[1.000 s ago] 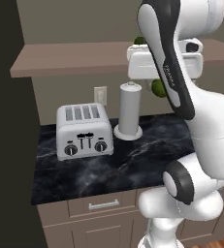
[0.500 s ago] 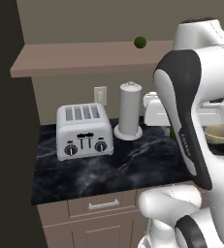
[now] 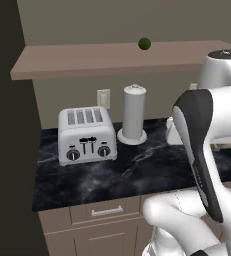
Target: Pick the limes from the cabinet and place them in one bowl. Pick the mushroom from the sink and place it in the other bowl.
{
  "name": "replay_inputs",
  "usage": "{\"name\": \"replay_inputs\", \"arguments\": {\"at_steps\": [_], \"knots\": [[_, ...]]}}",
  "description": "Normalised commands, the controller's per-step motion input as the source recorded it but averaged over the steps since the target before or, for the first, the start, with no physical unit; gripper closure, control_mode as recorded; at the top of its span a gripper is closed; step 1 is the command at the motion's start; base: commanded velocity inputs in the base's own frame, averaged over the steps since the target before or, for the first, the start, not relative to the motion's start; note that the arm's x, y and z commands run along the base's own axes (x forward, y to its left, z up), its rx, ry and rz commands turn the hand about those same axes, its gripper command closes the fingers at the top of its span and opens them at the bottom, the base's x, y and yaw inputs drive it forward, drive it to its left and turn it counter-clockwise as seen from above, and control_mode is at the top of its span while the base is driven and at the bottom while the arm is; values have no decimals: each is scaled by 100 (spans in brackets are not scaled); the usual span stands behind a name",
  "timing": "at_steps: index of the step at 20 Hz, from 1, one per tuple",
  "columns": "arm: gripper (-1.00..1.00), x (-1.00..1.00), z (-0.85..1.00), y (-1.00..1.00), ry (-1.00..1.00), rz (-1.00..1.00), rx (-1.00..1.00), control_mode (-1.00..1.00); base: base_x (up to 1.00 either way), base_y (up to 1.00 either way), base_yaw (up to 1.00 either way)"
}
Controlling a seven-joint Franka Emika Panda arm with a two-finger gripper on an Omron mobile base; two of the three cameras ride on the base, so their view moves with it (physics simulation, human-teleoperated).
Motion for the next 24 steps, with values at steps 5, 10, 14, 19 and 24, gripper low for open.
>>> {"name": "replay_inputs", "arguments": {"at_steps": [5,10,14,19,24], "knots": [[100,10,-44,-60,-12,10,1,-100,0,0,0],[100,19,-50,-70,-10,7,-1,-100,0,0,0],[100,27,-41,-68,-2,2,-5,-100,0,0,0],[100,37,-36,-58,-1,0,-5,-100,0,0,0],[100,12,-9,-21,-1,0,-1,-100,0,0,0]]}}
